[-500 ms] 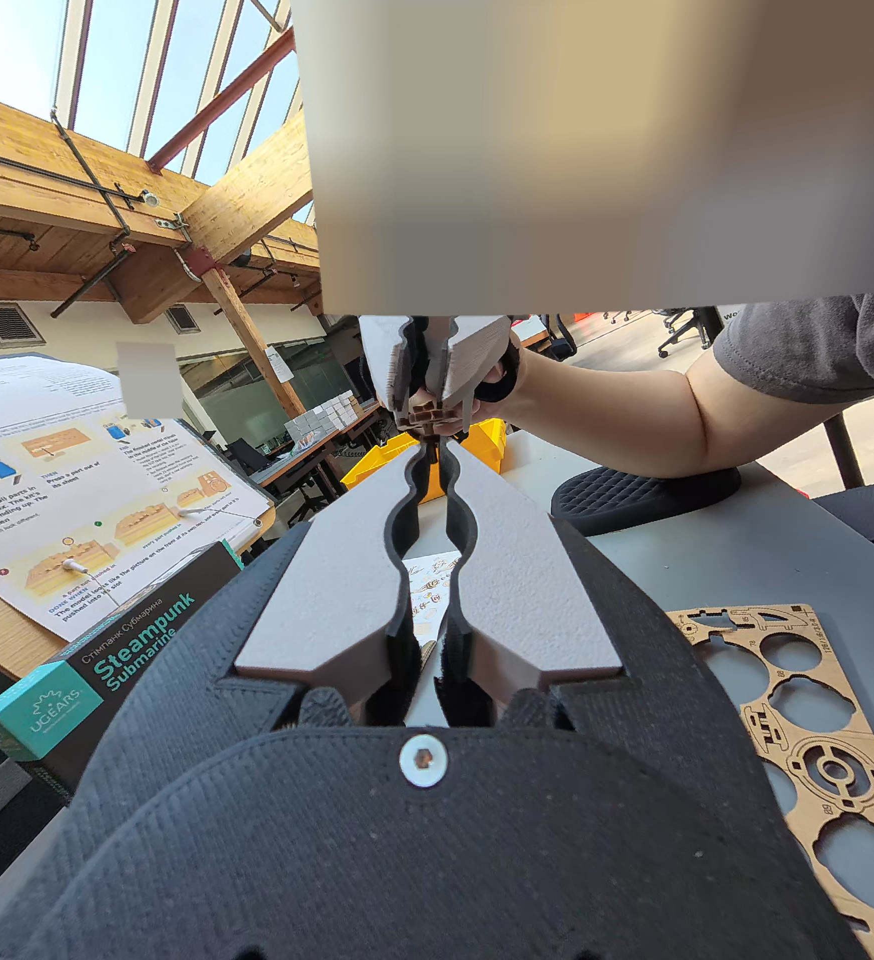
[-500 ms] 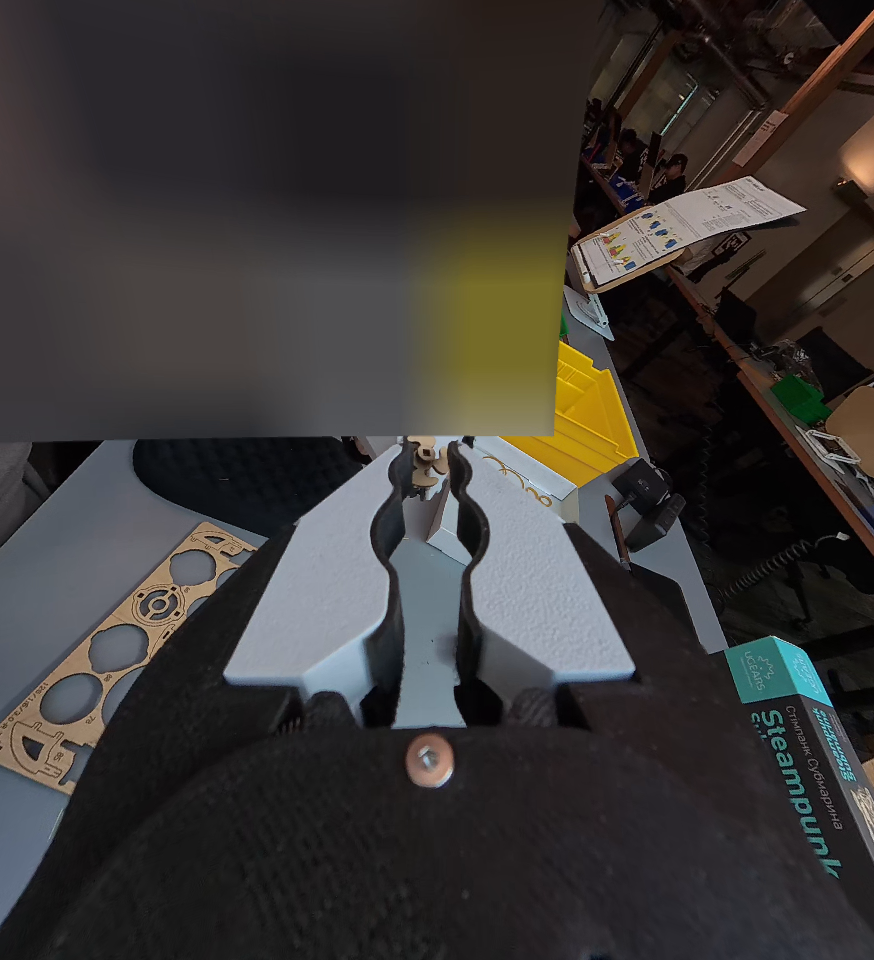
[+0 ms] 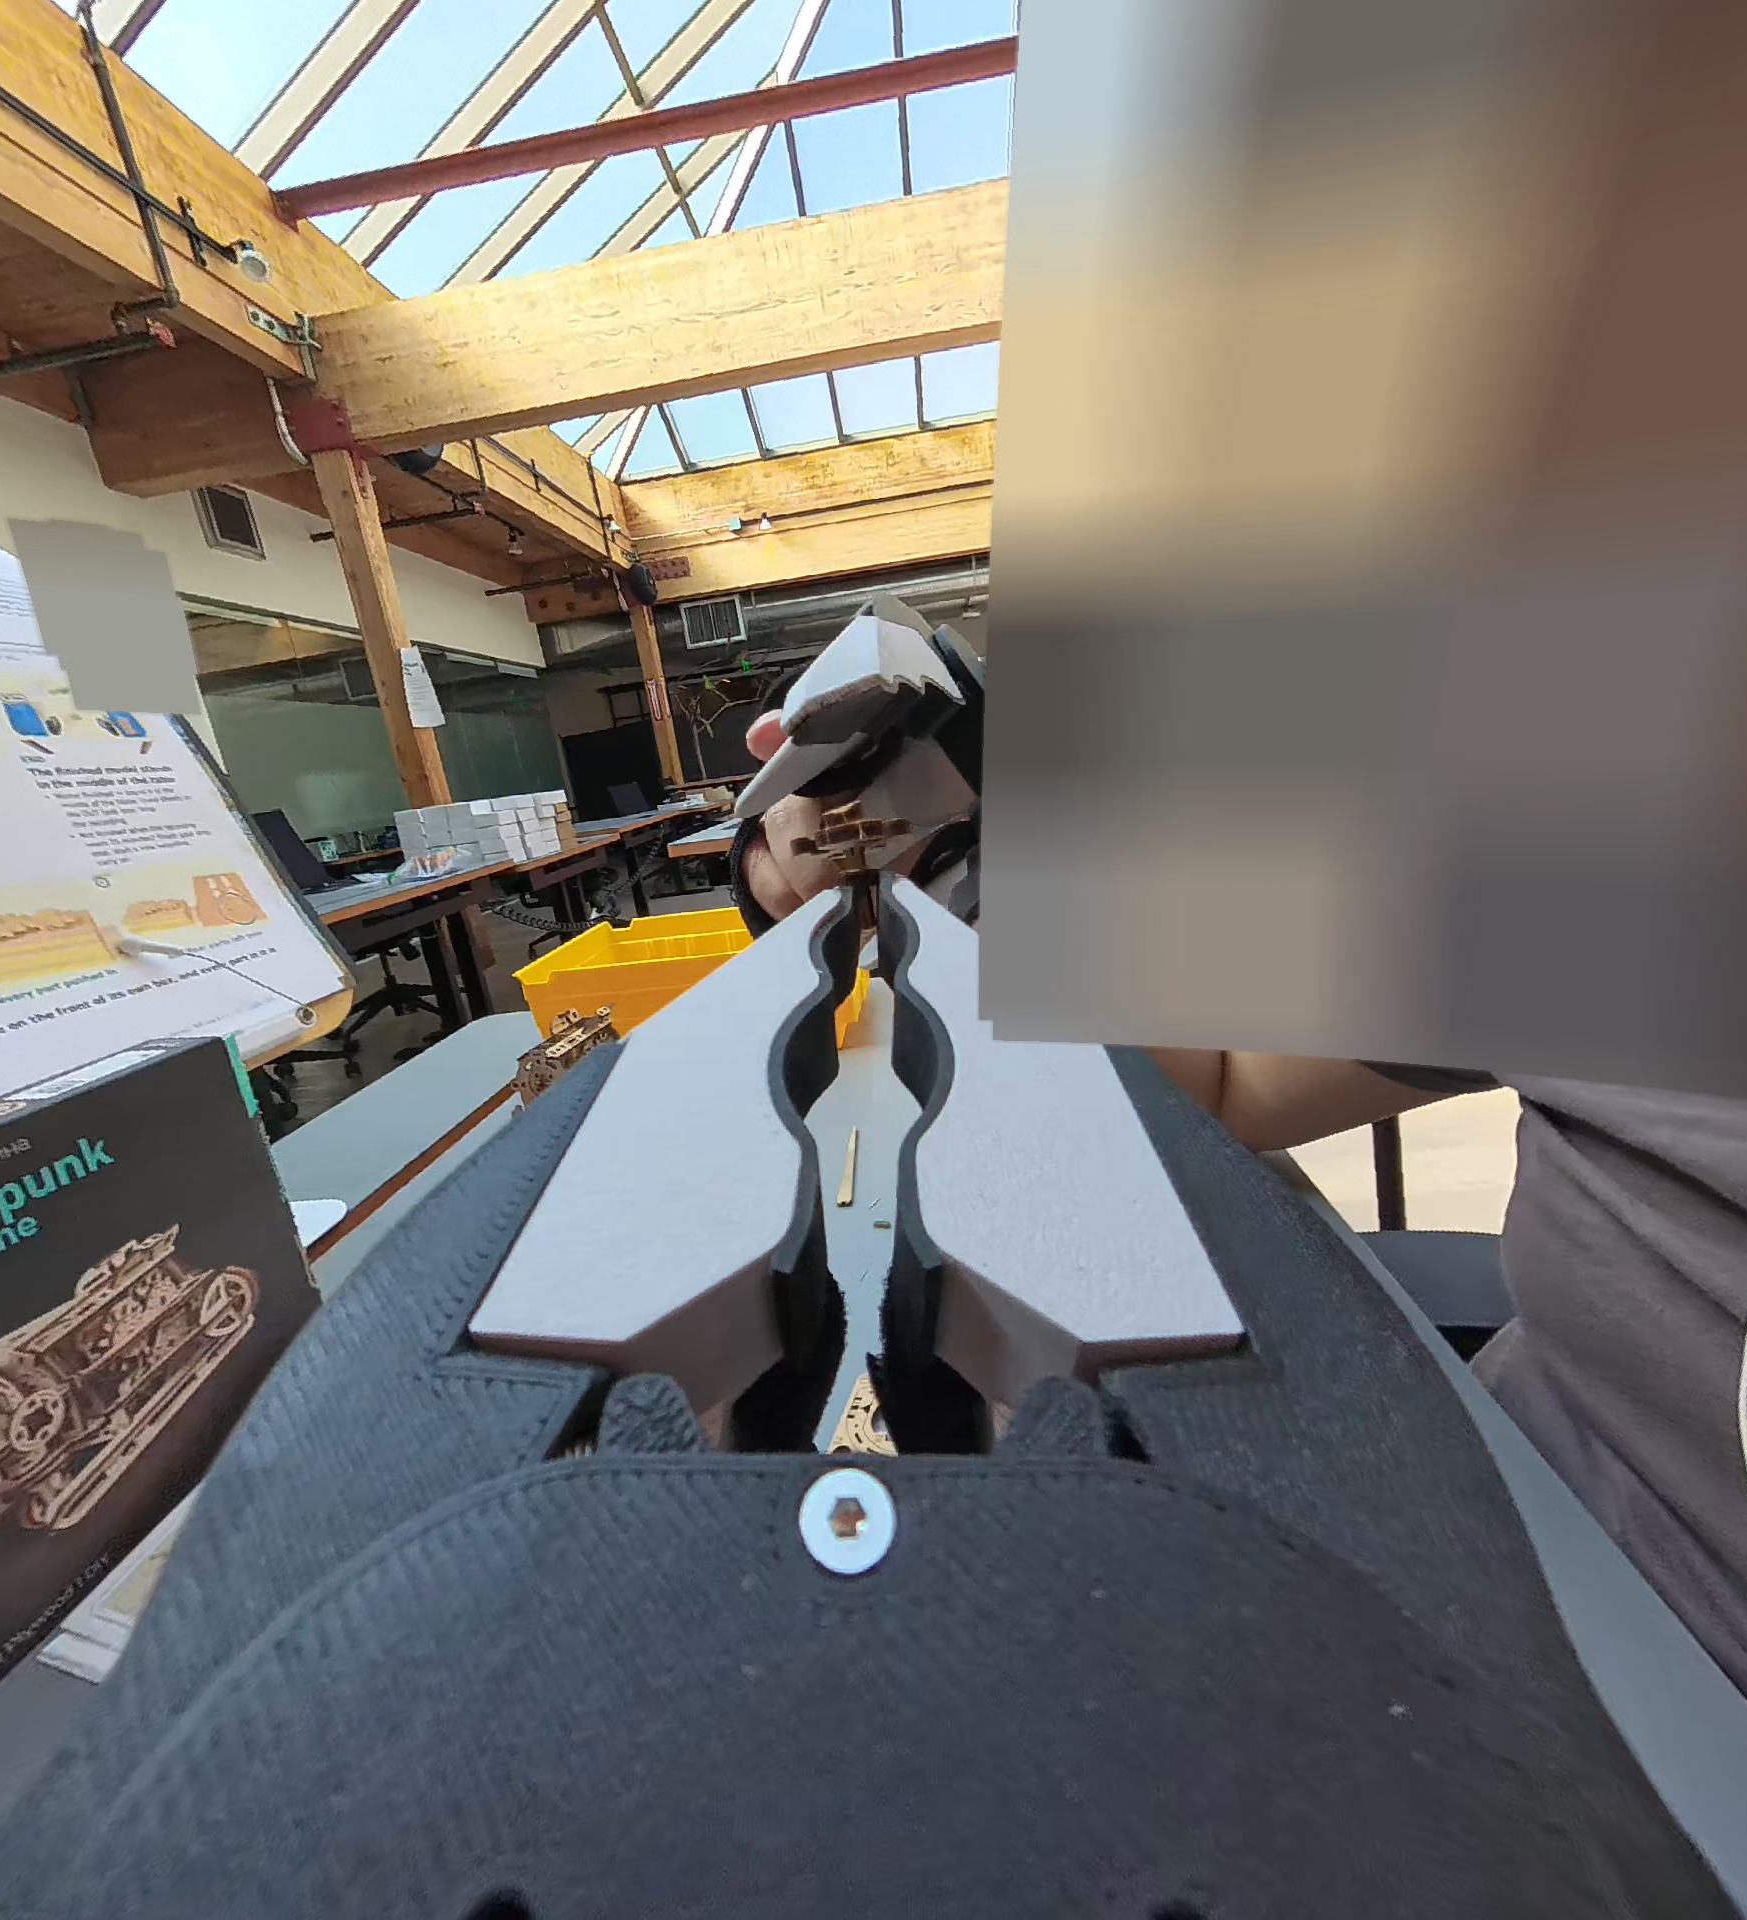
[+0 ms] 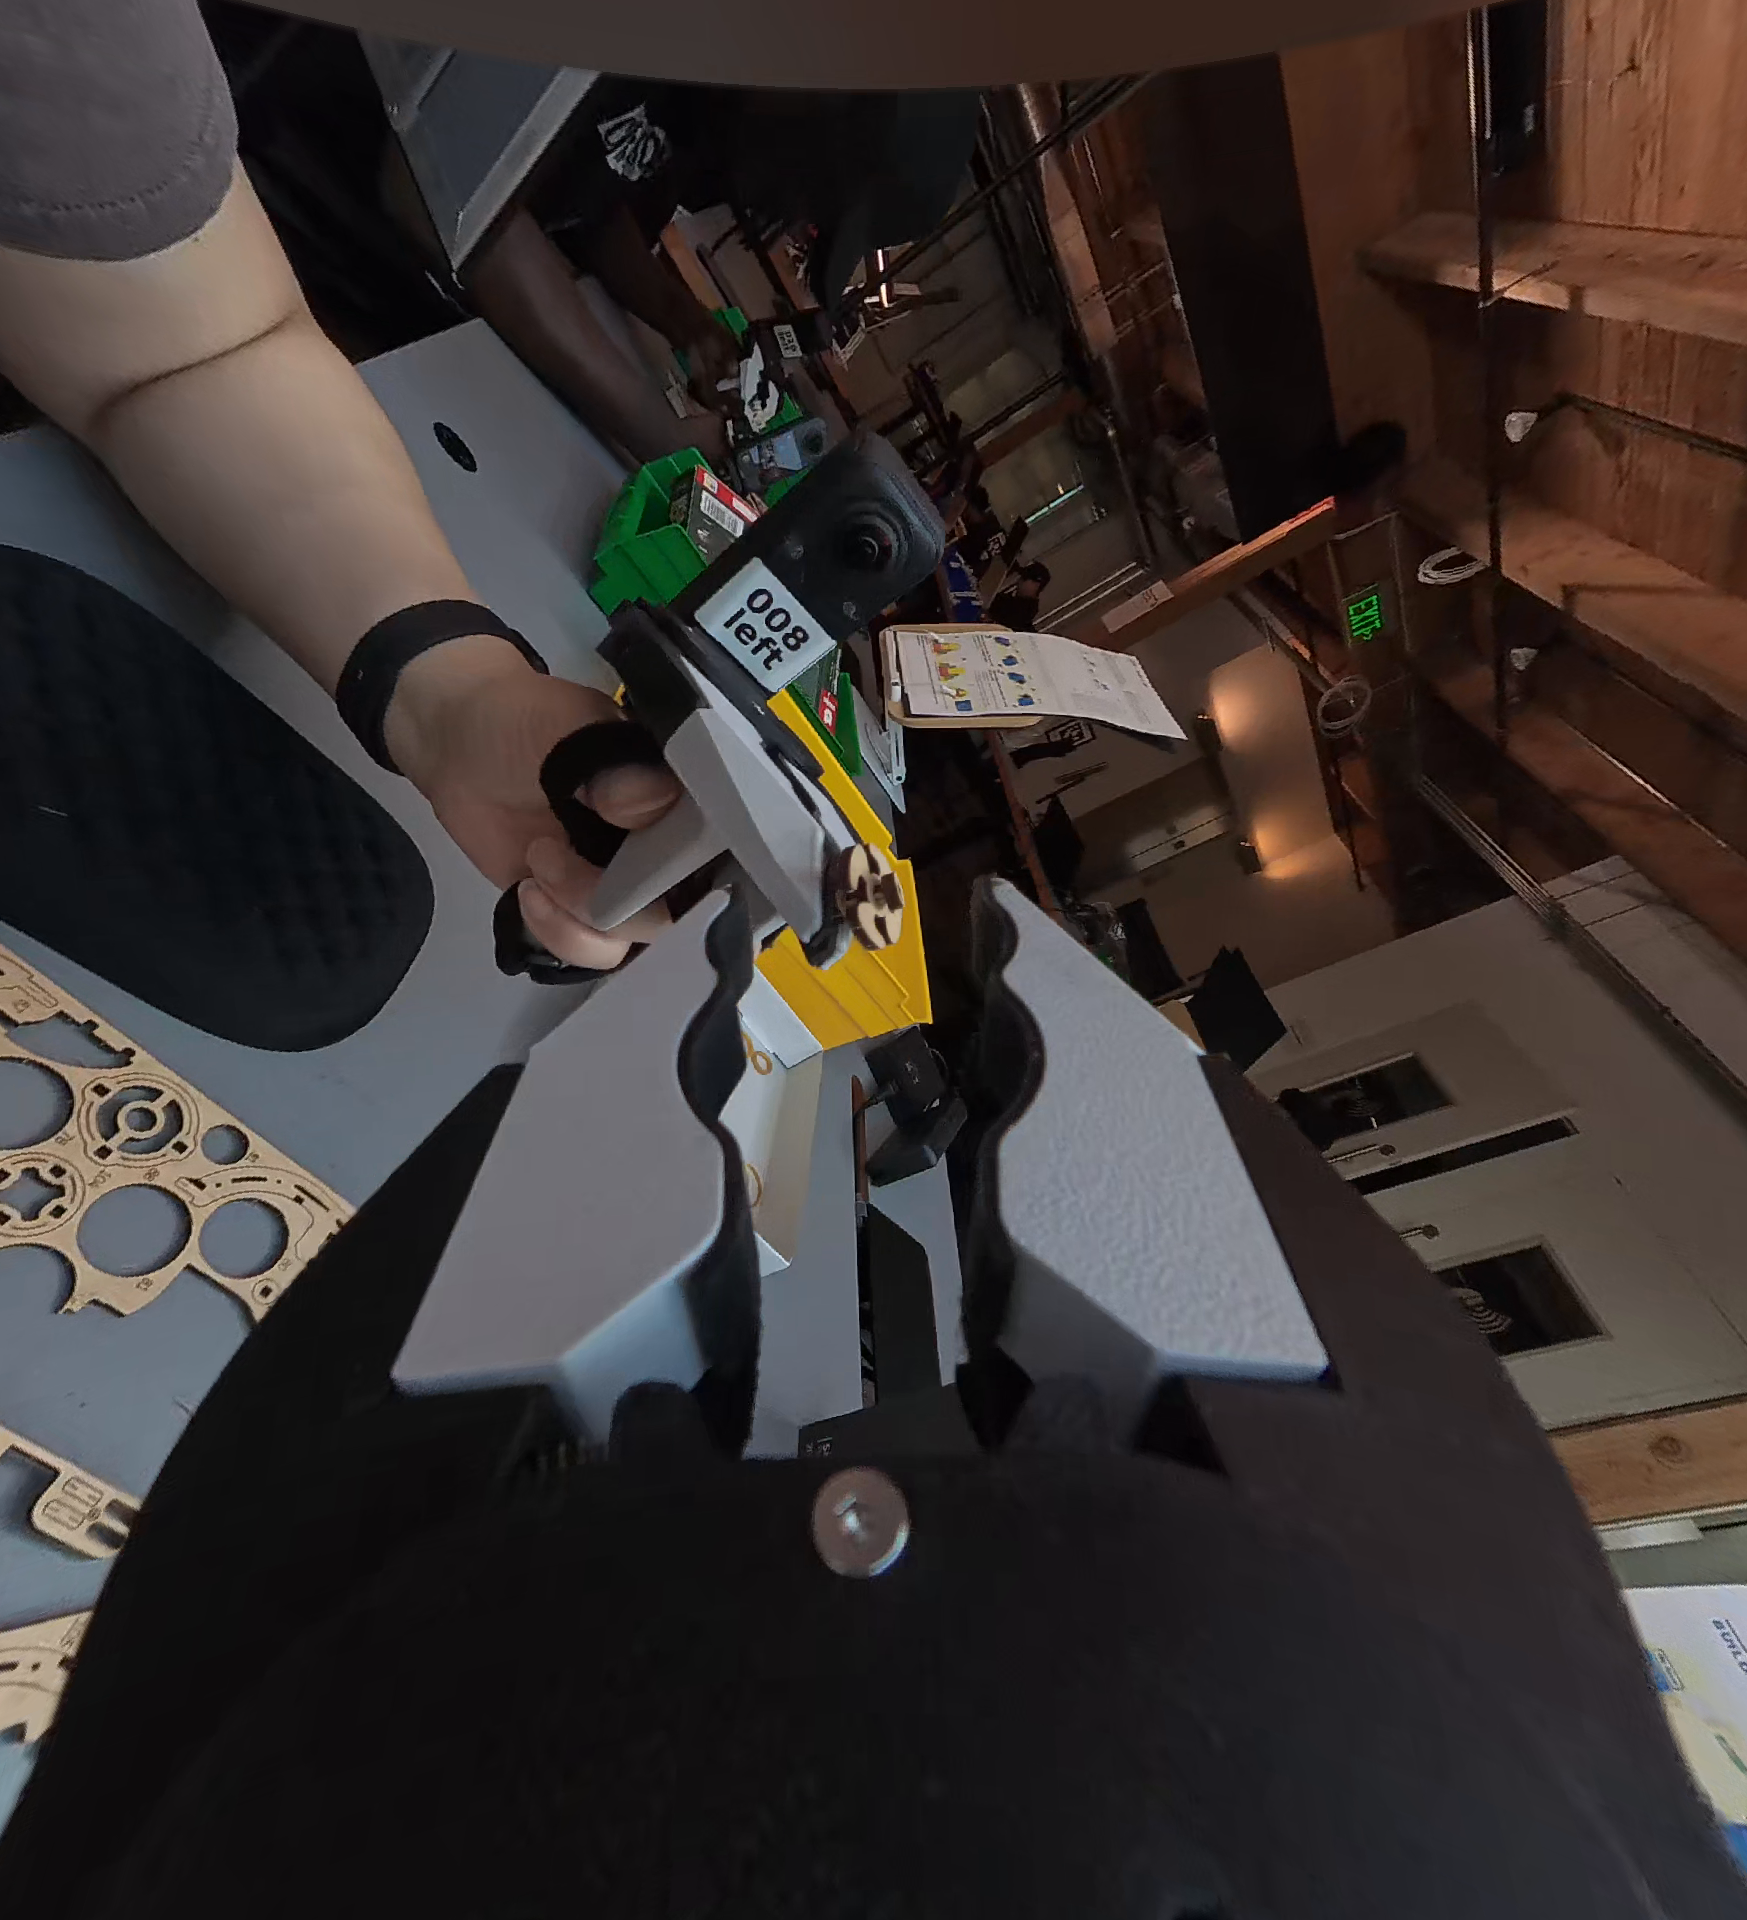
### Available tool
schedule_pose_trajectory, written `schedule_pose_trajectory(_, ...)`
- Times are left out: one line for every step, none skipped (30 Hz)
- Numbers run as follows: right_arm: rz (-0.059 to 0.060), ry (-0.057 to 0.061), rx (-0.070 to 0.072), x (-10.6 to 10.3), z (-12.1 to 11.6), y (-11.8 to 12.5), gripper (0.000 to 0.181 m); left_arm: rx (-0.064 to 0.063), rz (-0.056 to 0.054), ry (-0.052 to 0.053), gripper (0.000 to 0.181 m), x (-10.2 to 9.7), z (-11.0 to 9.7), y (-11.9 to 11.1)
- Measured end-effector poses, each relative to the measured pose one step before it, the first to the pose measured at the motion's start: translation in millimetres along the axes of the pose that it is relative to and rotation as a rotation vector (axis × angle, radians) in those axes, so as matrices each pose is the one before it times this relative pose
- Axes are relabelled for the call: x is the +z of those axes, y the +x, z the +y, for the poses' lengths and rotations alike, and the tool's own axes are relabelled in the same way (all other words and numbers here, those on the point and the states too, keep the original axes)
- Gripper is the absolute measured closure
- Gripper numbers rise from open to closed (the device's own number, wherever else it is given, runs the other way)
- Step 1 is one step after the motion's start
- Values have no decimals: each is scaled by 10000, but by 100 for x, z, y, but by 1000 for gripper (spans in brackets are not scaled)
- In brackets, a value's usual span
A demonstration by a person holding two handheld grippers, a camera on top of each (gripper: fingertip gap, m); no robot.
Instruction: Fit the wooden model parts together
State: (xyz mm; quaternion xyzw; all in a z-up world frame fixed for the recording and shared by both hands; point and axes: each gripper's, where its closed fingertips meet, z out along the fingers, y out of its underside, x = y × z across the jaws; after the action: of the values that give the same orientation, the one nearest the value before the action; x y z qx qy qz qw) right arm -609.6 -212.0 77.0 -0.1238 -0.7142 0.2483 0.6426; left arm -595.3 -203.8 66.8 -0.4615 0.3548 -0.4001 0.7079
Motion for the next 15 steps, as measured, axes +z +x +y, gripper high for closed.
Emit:
schedule_pose_trajectory(143, 24, -116, 23, -46, 100, 140, -168, 2, 6, 181, 9, -47, -56)
schedule_pose_trajectory(-38, -74, -91, 108, 83, -179, 140, -101, -32, -42, 181, 19, 47, -90)
schedule_pose_trajectory(-36, -151, -51, 165, 163, -176, 140, -44, 11, -44, 180, 13, 52, -16)
schedule_pose_trajectory(37, -135, -83, 185, 168, -67, 139, -23, 4, -14, 180, 14, 31, -10)
schedule_pose_trajectory(-47, -127, -91, 171, 155, -191, 139, -28, 9, -2, 180, 13, 0, 4)
schedule_pose_trajectory(-57, -77, -53, 117, 92, -174, 139, -23, 12, -21, 180, 12, 19, 8)
schedule_pose_trajectory(3, -16, -44, 69, -4, -85, 140, 4, 6, -13, 180, -6, 8, 5)
schedule_pose_trajectory(-26, 14, -47, 49, -42, -125, 142, 18, -6, 11, 180, -20, -15, -11)
schedule_pose_trajectory(-47, -59, -11, 60, 62, -116, 142, 22, -31, 24, 180, -32, -41, -48)
schedule_pose_trajectory(23, -80, -30, 64, 105, -6, 143, 15, -29, -2, 180, -33, -4, -76)
schedule_pose_trajectory(17, -47, -43, 37, 62, -9, 143, -9, 6, -22, 180, -23, 35, -44)
schedule_pose_trajectory(34, -32, -56, 10, 33, 6, 143, -14, -5, -11, 180, -16, 8, -48)
schedule_pose_trajectory(25, -84, -63, 20, 100, 22, 143, -15, -33, -4, 181, -22, 3, -66)
schedule_pose_trajectory(39, -81, -79, 16, 98, 21, 143, -20, -42, -28, 180, -5, 48, -80)
schedule_pose_trajectory(94, -79, -123, 26, 97, 54, 143, -27, -50, 1, 181, -6, -11, -78)
